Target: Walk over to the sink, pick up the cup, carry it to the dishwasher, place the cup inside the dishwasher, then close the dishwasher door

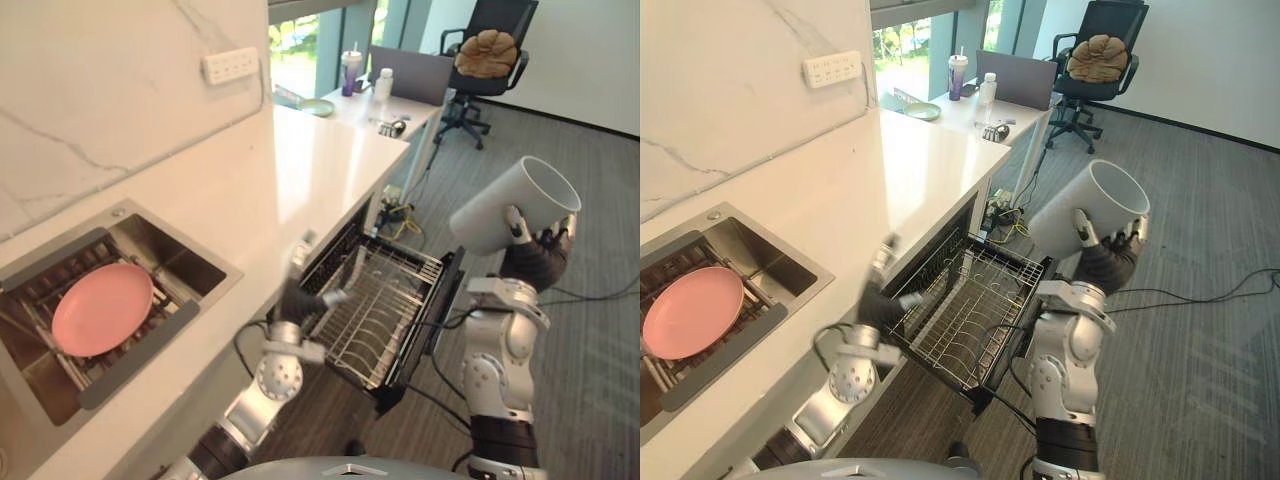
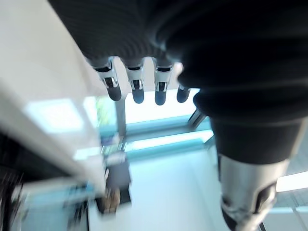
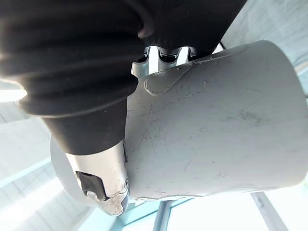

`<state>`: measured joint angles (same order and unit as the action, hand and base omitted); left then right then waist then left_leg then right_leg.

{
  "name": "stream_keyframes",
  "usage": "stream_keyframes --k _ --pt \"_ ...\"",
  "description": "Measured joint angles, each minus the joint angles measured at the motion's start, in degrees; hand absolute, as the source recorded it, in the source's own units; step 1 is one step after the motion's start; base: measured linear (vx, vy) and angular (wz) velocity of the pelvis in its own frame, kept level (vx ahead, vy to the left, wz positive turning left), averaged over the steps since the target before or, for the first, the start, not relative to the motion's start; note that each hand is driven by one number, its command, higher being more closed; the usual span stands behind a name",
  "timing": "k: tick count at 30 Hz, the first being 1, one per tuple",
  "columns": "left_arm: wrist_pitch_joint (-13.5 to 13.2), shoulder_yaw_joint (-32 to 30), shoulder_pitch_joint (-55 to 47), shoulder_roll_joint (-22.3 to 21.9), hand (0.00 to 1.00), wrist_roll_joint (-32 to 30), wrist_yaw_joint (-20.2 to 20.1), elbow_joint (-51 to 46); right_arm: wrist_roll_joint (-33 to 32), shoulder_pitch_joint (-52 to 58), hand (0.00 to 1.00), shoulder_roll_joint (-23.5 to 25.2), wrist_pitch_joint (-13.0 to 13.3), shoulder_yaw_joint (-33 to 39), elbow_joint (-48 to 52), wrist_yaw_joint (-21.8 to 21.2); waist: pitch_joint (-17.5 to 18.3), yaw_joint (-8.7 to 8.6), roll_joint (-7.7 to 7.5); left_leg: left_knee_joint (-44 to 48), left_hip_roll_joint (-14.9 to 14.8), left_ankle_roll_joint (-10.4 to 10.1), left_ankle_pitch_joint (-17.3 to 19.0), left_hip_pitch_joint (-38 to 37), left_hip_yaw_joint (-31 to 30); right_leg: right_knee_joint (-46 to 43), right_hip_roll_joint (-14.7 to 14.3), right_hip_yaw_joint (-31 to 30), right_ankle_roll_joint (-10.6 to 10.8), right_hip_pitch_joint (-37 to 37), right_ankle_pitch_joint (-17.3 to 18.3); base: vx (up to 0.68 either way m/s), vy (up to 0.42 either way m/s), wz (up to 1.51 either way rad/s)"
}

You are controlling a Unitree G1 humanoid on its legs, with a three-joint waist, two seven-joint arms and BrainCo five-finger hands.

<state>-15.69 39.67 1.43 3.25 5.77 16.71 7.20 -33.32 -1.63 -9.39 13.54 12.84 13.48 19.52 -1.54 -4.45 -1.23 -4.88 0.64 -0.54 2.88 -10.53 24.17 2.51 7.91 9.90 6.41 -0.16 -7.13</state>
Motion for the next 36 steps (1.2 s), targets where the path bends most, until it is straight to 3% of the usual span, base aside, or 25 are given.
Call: stream_keyframes --k 1,4,7,9,13,17,19,22,26,27,29,30,31,36 --pt "2.1 1.8 -1.3 0.0 0.0 7.2 -7.1 -0.2 0.0 0.4 1.0 -0.8 -1.2 1.0 -2.0 -1.3 0.0 -0.47 0.02 0.0 0.0 0.0 0.1 0.1 0.0 0.3 0.0 0.0 -0.1 0.0 -0.2 0.08 0.007 -0.02" --pt "8.9 3.0 -3.7 0.3 0.0 24.3 -20.1 -0.6 1.3 1.7 1.0 -1.7 -4.1 2.2 -7.7 -5.8 -0.2 -0.59 0.16 0.4 -0.1 0.1 0.2 0.6 -0.1 1.2 -0.2 0.2 -0.1 0.0 -0.6 0.08 -0.005 0.01" --pt "11.1 2.9 -5.2 1.2 0.0 28.8 -27.3 -1.3 2.1 1.9 1.0 -2.7 -6.3 1.9 -11.5 -10.1 -0.9 -0.45 0.74 0.4 0.0 0.2 0.3 1.5 -0.9 2.1 0.0 1.3 0.2 0.0 -0.8 0.05 -0.012 0.16" --pt "12.4 2.7 -6.0 1.7 0.0 28.6 -28.7 -1.6 2.1 2.0 1.0 -2.8 -6.7 1.8 -13.1 -11.9 -1.3 -0.3 0.6 0.4 -0.1 0.2 0.3 2.0 -2.1 2.1 0.2 2.3 0.4 0.1 -0.7 0.02 -0.011 0.26" --pt "15.3 -1.5 -8.3 2.9 0.0 20.2 -27.8 -1.6 2.2 1.7 1.0 -3.7 -7.0 1.9 -15.7 -14.3 -1.9 -0.13 1.23 0.4 -0.1 0.4 0.1 2.5 -3.9 2.1 0.9 3.7 0.3 0.5 -0.6 0.01 0.003 0.28" --pt "23.5 -7.8 -10.0 6.0 0.0 4.8 -25.6 5.6 2.1 1.7 1.0 -4.1 -7.5 1.4 -19.7 -15.4 -2.9 0.04 0.87 2.8 -0.1 0.6 0.7 3.6 -6.1 2.1 1.6 6.1 0.4 1.4 0.1 -0.01 -0.015 0.31" --pt "29.2 -10.9 -11.4 8.3 0.0 -2.8 -24.0 11.2 2.3 1.6 1.0 -4.1 -8.0 0.3 -21.8 -15.4 -3.3 0.32 1.21 2.9 -0.1 0.6 0.7 3.5 -7.0 2.1 1.6 6.9 0.3 2.0 0.3 -0.03 -0.024 0.18" --pt "33.3 -14.6 -13.5 9.2 0.0 -9.3 -21.7 18.1 6.0 1.2 1.0 -4.2 -9.4 -1.5 -24.3 -15.2 -3.7 0.9 1.27 3.0 -0.1 0.7 0.6 3.9 -7.2 2.1 1.7 7.2 0.3 1.9 0.3 -0.05 -0.018 0.07" --pt "33.2 -15.5 -15.2 10.5 0.0 -11.0 -20.9 19.4 6.8 0.9 1.0 -4.2 -10.0 -2.0 -26.2 -15.2 -4.5 1.84 1.13 3.3 0.2 0.9 0.5 5.3 -8.7 2.0 2.1 8.6 0.3 1.9 0.4 -0.06 -0.015 0.19" --pt "31.5 -19.8 -14.6 9.1 0.0 -10.0 -22.6 21.9 6.8 -0.9 1.0 -4.7 -9.3 -2.2 -28.9 -15.2 -5.4 1.8 1.61 4.1 0.1 0.9 0.8 7.3 -9.4 1.0 2.6 9.5 0.3 0.4 0.8 -0.13 0.012 0.37" --pt "30.3 -28.3 -9.3 6.7 0.0 -10.8 -19.8 32.8 11.6 -7.9 1.0 -7.2 -9.5 -3.5 -39.2 -12.8 -7.5 2.07 1.5 6.3 0.2 1.4 0.2 11.1 -10.6 0.1 2.8 10.7 0.0 -2.0 0.4 -0.11 -0.007 0.49" --pt "29.9 -32.4 -6.1 6.9 0.0 -10.9 -17.6 36.5 13.3 -11.5 1.0 -8.6 -9.7 -3.7 -43.0 -12.0 -10.9 2.65 1.44 7.5 0.1 1.4 -0.3 12.0 -11.3 0.1 2.9 11.2 -0.3 -2.5 -0.1 -0.11 -0.014 0.28" --pt "30.1 -32.7 -6.4 8.4 0.0 -10.2 -15.7 37.1 13.9 -13.2 1.0 -8.9 -10.1 -3.6 -43.8 -11.3 -13.4 3.79 1.8 8.1 -0.1 1.3 -0.6 13.0 -11.7 0.1 2.9 11.3 -0.7 -3.2 -0.5 -0.09 -0.007 0.2" --pt "30.2 -34.6 -9.8 8.7 0.0 -3.3 -12.5 39.3 14.1 -16.0 1.0 -10.0 -10.2 -3.6 -47.0 -10.7 -16.1 4.89 2.88 9.3 -0.2 1.2 -0.7 15.8 -13.5 0.1 2.9 13.0 -0.7 -4.2 -0.5 -0.02 -0.009 0.19"
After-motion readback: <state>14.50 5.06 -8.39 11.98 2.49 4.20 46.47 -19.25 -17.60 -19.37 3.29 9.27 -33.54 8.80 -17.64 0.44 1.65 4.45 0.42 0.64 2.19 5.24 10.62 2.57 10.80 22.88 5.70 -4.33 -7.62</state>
